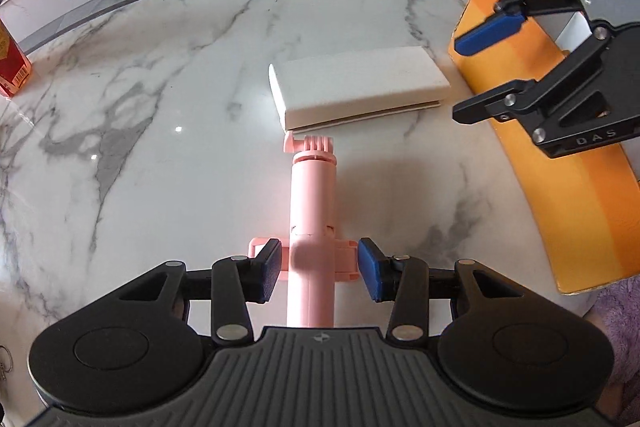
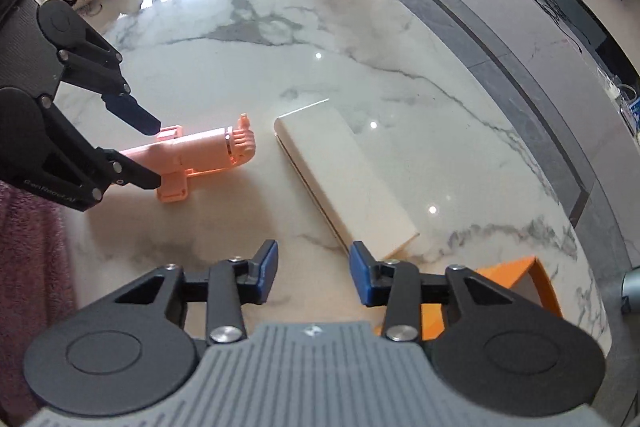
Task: Organize objects
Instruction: 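Grasp the pink selfie stick with the left gripper while the right approaches the white box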
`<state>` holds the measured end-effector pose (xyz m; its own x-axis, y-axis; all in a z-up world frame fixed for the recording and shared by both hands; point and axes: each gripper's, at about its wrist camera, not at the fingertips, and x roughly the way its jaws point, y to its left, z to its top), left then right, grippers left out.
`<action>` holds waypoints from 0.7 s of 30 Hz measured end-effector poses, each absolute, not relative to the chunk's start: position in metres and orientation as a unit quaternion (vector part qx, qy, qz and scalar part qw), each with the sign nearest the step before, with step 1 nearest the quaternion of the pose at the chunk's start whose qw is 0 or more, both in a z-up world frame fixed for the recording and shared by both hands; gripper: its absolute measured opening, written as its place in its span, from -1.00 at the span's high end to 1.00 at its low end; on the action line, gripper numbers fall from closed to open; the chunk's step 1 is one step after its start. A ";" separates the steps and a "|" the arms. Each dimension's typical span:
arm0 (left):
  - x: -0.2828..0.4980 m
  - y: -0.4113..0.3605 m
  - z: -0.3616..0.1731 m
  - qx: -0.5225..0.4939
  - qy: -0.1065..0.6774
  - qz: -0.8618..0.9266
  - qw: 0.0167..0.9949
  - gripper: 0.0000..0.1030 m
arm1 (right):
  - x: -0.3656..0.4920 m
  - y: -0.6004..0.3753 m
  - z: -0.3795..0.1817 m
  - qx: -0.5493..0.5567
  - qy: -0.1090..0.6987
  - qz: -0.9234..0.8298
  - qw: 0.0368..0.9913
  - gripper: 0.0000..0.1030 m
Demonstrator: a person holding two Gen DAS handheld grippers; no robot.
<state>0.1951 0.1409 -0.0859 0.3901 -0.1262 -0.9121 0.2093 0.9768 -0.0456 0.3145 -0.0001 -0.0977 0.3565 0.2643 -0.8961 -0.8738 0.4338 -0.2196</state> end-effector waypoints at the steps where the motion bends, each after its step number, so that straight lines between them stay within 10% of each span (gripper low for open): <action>1: 0.196 0.141 -0.088 0.043 0.543 -0.099 0.833 0.14 | 0.318 0.007 -0.105 -0.378 0.412 0.386 0.734 -0.07; 21: 0.206 0.151 -0.101 0.002 0.555 -0.102 0.825 0.38 | 0.355 0.061 -0.172 -0.481 0.371 0.393 0.690 -0.33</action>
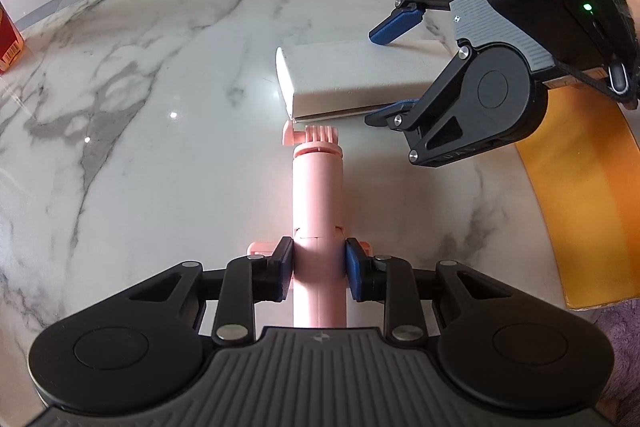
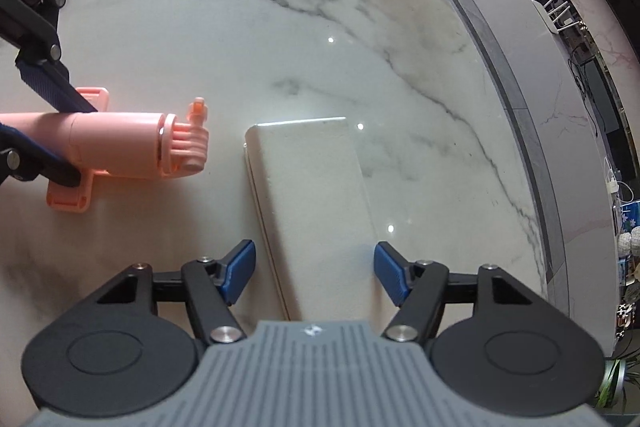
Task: Organize objects
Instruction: 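Grasp the white rectangular box with the right gripper and lift it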
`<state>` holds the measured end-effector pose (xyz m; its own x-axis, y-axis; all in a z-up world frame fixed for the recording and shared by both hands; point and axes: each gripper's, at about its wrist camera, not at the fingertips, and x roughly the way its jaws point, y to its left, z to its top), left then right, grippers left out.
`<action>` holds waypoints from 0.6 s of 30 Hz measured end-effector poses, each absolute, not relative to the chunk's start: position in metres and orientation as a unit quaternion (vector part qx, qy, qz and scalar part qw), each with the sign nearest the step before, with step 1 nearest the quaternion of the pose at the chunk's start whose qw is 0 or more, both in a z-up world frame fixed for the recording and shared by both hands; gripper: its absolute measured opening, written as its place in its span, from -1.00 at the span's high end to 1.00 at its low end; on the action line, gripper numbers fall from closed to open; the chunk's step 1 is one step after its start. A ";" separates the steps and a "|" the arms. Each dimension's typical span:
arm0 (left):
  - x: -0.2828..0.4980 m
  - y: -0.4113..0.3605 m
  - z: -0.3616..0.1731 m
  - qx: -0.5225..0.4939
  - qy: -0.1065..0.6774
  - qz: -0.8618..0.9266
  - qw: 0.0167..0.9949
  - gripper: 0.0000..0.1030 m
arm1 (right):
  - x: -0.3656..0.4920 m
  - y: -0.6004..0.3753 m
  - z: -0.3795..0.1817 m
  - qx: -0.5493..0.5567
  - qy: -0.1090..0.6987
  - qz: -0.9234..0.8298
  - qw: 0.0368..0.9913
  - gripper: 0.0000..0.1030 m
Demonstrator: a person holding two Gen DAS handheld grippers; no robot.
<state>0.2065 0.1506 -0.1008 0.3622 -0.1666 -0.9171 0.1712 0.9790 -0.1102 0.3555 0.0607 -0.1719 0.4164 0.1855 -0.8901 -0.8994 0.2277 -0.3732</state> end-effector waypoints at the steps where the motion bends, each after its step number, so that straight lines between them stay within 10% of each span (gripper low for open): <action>1: 0.207 0.152 -0.101 -0.003 0.556 -0.102 0.825 0.38 | 0.359 0.062 -0.171 -0.476 0.374 0.393 0.692 -0.33; 18: 0.200 0.162 -0.098 -0.033 0.554 -0.084 0.828 0.40 | 0.371 0.049 -0.146 -0.390 0.447 0.394 0.702 0.40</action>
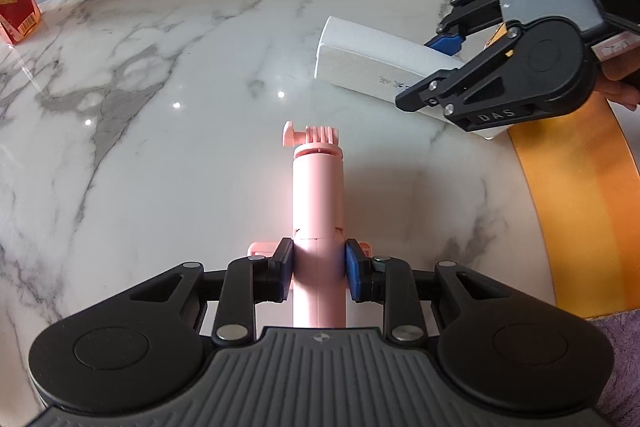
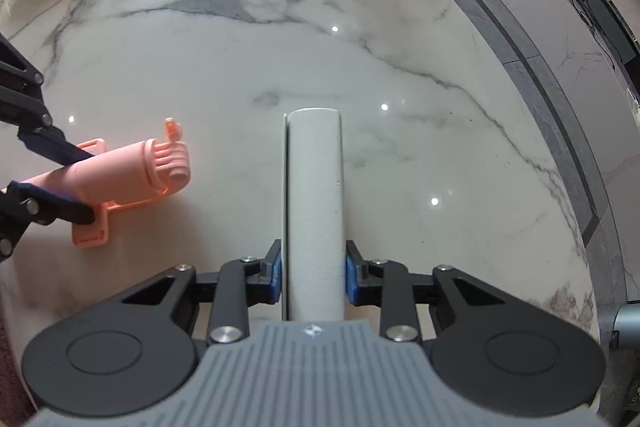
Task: Organize objects
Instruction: 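Grasp the white rectangular box with the right gripper and lift it, then lower the white box into the orange box while the left gripper holds the selfie stick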
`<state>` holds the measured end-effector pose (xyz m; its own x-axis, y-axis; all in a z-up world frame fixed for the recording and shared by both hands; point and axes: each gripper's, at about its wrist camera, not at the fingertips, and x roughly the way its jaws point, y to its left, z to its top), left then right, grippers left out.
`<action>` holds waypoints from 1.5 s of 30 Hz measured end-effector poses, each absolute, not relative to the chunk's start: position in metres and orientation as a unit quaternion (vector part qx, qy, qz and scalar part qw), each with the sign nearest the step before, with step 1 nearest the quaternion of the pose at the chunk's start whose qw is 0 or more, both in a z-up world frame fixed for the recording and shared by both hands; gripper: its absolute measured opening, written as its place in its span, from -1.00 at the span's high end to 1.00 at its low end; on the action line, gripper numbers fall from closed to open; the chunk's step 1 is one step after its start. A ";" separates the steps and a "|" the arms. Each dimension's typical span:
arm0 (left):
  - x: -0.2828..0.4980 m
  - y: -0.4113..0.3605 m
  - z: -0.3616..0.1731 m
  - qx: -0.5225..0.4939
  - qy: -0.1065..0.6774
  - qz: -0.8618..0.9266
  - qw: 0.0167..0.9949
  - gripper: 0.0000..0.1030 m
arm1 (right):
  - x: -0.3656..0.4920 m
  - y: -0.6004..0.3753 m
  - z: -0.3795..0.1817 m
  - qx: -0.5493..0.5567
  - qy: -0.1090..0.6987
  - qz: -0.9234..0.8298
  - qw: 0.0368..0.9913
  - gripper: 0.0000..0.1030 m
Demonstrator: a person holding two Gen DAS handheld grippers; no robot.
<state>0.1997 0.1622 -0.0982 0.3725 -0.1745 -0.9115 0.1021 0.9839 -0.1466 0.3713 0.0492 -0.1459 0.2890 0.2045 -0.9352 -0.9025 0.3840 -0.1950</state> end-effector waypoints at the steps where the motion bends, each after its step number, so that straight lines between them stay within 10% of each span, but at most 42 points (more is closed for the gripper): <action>1: 0.197 0.163 -0.097 -0.034 0.552 -0.081 0.829 0.40 | 0.368 0.047 -0.142 -0.385 0.449 0.395 0.703 0.40; 22: 0.191 0.088 0.027 -0.020 0.436 -0.156 0.886 0.40 | 0.290 -0.084 0.009 -0.411 0.394 0.381 0.729 0.40; 45: 0.245 0.021 0.007 0.015 0.460 -0.193 0.866 0.40 | 0.358 -0.151 -0.103 -0.552 0.376 0.399 0.629 0.40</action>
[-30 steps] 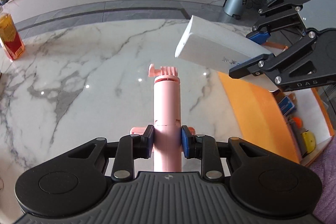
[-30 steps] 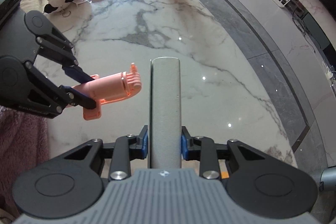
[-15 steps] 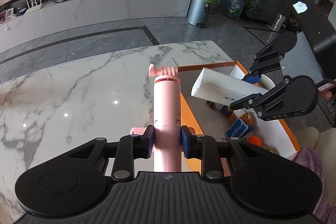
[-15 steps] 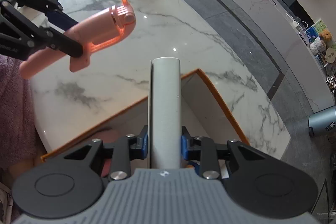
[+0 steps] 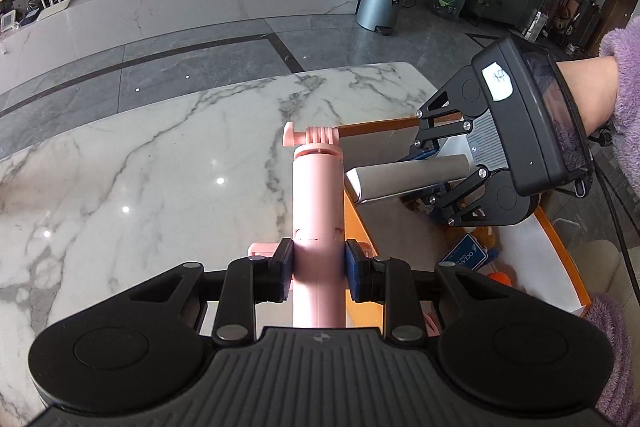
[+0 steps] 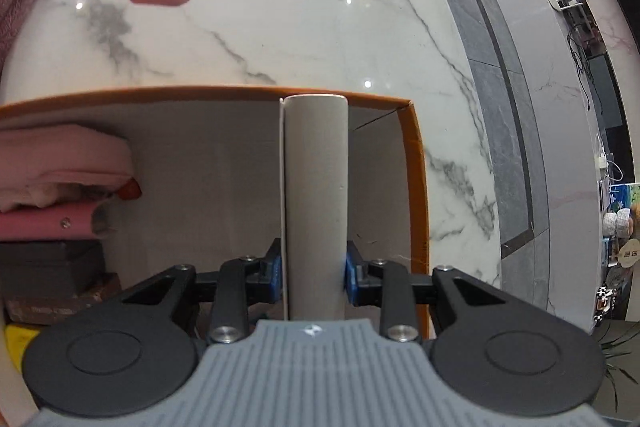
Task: Organize objects
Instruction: 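Lower the white box into the orange box while the left gripper holds the selfie stick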
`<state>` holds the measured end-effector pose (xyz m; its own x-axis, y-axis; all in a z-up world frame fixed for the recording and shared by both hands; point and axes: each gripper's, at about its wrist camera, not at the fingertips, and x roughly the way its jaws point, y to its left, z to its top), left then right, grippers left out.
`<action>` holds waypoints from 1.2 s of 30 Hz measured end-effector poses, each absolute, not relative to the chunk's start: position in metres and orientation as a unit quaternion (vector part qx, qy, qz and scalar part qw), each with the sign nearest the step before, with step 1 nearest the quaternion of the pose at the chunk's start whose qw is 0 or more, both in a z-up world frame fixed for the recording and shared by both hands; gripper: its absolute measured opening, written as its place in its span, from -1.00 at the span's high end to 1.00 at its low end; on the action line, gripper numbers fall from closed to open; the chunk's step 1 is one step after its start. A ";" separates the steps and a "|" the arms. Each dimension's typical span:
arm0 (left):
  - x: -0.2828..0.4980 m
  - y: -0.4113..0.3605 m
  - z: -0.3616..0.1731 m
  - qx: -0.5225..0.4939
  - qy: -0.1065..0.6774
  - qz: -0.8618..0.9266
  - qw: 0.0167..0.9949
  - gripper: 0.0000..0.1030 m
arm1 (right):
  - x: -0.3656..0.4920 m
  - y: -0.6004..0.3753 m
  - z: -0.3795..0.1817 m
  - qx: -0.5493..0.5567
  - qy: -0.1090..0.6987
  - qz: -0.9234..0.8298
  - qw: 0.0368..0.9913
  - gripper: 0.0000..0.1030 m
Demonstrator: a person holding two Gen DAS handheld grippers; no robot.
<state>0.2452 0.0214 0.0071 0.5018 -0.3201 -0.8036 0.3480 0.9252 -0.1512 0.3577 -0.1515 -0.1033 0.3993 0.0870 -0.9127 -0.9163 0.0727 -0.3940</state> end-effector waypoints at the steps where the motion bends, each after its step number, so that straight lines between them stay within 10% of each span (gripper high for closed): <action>1: 0.247 0.021 0.006 0.016 0.461 -0.194 0.866 0.40 | 0.359 -0.153 -0.108 -0.557 0.369 0.401 0.627 0.40; 20: 0.255 0.014 0.006 0.016 0.463 -0.201 0.863 0.40 | 0.385 -0.164 -0.123 -0.513 0.399 0.433 0.625 0.16; 36: 0.255 -0.006 0.026 0.023 0.441 -0.213 0.871 0.40 | 0.415 -0.187 -0.106 -0.394 0.429 0.349 0.734 0.41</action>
<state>0.2549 -0.0065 0.0260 0.5193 -0.3512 -0.7791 0.3920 0.9080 -0.1480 0.4154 -0.1873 -0.1059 0.3888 0.1748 -0.9046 -0.8505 0.4457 -0.2794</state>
